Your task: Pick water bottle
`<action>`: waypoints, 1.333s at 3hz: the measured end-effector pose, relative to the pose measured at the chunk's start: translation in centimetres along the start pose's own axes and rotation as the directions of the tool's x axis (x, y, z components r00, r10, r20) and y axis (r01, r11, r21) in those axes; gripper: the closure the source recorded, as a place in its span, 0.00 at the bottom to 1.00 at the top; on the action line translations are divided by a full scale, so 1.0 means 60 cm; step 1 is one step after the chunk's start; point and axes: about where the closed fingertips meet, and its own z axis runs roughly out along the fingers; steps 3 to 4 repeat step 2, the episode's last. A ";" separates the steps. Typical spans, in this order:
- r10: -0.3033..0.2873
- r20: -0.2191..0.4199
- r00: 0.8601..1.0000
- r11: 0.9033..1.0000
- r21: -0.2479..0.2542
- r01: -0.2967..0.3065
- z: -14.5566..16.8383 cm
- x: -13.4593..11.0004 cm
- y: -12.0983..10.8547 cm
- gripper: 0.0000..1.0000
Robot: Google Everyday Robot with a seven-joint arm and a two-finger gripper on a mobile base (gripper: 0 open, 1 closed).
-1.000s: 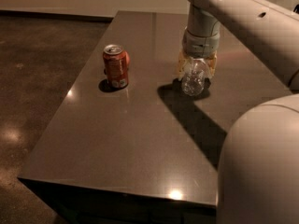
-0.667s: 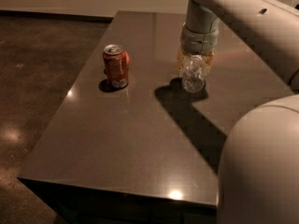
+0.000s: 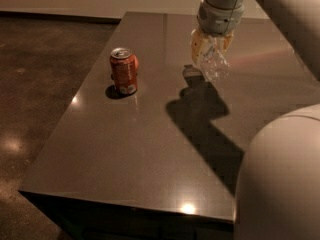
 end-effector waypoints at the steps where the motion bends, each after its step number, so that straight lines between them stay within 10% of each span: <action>1: -0.080 0.040 0.996 0.997 0.010 0.080 -0.050 -0.010 0.000 1.00; 4: -0.083 0.066 0.994 0.997 0.011 0.083 -0.046 -0.024 0.001 1.00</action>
Offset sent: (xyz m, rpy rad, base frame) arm -0.0003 0.0005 0.0257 -0.0088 -0.0358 0.0652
